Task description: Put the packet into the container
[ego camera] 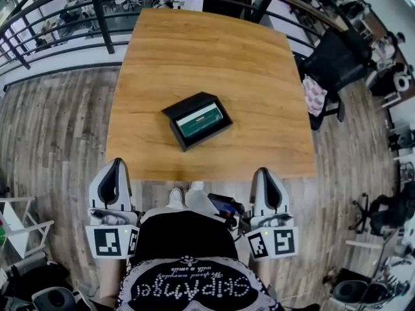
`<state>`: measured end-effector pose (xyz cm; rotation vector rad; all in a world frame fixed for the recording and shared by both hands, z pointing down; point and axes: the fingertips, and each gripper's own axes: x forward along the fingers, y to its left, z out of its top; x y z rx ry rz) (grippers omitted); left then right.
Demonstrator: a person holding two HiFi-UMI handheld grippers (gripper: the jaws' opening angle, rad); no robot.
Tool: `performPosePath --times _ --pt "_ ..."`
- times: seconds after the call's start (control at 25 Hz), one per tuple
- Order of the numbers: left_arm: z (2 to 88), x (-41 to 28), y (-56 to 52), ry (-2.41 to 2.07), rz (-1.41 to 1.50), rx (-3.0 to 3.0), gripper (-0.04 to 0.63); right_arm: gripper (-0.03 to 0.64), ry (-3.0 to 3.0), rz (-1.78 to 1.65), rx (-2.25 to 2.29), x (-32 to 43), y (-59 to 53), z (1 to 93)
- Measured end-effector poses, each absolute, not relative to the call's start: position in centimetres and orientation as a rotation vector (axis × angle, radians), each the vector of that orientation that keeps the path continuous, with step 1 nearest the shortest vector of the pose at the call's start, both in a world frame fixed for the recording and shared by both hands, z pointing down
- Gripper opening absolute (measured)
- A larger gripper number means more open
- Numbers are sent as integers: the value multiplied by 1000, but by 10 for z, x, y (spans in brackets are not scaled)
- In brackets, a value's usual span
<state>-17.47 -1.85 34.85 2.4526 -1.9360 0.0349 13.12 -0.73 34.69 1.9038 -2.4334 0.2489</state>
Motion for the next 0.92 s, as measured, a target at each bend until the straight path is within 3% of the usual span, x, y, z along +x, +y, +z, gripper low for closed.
performPosePath --times 0.92 --pt "348 -179 -23 -1937 42 2443 28 37 -2422 224 1882 126 -14 342"
